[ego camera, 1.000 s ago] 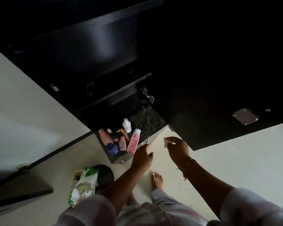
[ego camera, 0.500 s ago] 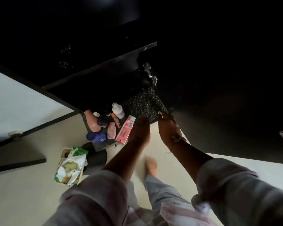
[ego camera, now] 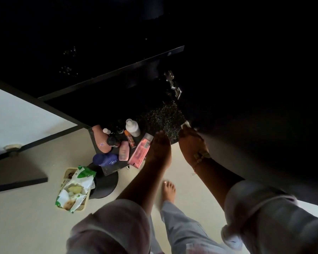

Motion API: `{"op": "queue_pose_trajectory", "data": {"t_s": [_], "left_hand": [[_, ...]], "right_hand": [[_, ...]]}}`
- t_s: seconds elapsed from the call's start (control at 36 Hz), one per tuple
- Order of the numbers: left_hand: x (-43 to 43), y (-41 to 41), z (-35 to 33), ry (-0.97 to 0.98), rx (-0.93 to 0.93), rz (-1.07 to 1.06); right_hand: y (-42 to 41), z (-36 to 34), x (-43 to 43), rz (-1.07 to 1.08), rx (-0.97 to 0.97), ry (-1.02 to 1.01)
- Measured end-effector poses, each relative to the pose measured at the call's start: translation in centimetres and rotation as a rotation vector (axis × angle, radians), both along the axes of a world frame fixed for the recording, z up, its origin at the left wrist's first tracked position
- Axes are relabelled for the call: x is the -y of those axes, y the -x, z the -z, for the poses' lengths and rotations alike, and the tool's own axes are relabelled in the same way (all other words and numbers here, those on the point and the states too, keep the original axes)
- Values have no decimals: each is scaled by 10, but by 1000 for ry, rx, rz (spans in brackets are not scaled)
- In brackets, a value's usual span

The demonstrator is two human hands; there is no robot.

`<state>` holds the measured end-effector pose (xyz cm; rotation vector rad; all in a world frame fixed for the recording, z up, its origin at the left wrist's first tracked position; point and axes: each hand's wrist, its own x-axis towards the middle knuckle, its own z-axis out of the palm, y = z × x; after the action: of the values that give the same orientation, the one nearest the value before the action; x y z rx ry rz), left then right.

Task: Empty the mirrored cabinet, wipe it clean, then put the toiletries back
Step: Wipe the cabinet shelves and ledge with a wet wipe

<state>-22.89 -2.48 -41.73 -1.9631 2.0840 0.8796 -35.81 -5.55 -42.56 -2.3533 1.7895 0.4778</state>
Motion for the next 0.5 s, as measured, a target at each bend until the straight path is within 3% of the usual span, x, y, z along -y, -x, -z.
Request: {"op": "queue_pose_trajectory", "data": {"t_s": [0.22, 0.5], "left_hand": [[12, 1, -3, -72, -11, 7], [10, 5, -5, -69, 16, 3]], "right_hand": [[-19, 19, 18, 98, 174, 20], [-50, 21, 94, -59, 139, -3]]}}
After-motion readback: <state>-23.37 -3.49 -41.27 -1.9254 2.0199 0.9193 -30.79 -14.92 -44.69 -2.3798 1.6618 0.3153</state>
